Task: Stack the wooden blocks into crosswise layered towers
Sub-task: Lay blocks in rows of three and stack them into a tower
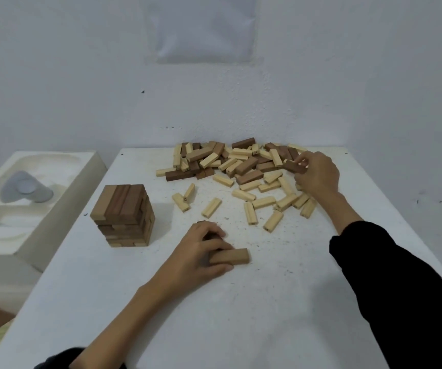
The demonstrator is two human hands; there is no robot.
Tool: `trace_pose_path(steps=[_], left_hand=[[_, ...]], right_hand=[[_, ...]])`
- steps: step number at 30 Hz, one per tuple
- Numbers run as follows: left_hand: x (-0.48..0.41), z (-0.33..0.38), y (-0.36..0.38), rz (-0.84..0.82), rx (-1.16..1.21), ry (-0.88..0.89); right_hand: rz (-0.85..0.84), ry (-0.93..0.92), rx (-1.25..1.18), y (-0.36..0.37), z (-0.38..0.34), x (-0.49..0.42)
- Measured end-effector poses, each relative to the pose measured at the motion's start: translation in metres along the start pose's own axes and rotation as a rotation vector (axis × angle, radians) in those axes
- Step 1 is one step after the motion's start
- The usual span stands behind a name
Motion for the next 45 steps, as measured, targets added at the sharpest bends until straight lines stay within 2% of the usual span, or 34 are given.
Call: trace_pose_path(steps=[2,4,8,14,17,20,23,26,31,35,41,45], left_hand=[[0.004,-0.002,0.0,0.009,-0.022,0.005],[0.004,-0.004,0.001,0.007,-0.041,0.013],[0.001,-0.006,0.001,-0.003,-0.032,0.034],[0.008,-0.003,-0.008,-0.054,0.084,0.059],[0.012,-0.001,-0.015,0.027,0.152,0.047],[0.013,-0.014,-0.021,0.135,0.163,-0.06],[0.014,-0.025,-0.024,0.155,0.177,-0.137],[0.014,-0.023,-0.023,0.165,0.221,-0.168],[0.012,-0.015,-0.014,0.041,0.279,-0.154],[0.013,-0.016,-0.017,-0.077,0.275,-0.145],[0.011,-0.009,-0.01,-0.073,0.278,-0.098],[0.012,-0.01,-0.005,-0.074,0.206,-0.082]], right_hand=[[0.104,-0.042,-0.127,-0.015,-0.007,0.023],[0.111,-0.099,-0.216,-0.022,-0.017,0.054],[-0.068,-0.144,-0.31,-0.011,-0.036,0.123],[-0.201,-0.197,-0.407,0.013,-0.043,0.18],[-0.204,-0.235,-0.41,0.014,-0.04,0.185],[-0.215,-0.273,-0.421,0.015,-0.033,0.186],[-0.206,-0.28,-0.433,0.016,-0.029,0.185],[-0.126,-0.264,-0.44,0.015,-0.026,0.183],[-0.079,-0.219,-0.341,0.016,-0.02,0.179],[-0.273,-0.291,-0.346,0.017,-0.025,0.18],[-0.323,-0.456,-0.404,0.026,-0.035,0.188],[-0.381,-0.389,-0.431,0.025,-0.038,0.188]])
Point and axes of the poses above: each hand's wrist, its own x-axis away from the middle knuckle, its own y-axis out of the palm, z = x × y, the point moved 4 cm from there along -x, towards the middle knuckle, and after that the axes turned 2 degrees about z, right-handed, at the moved point
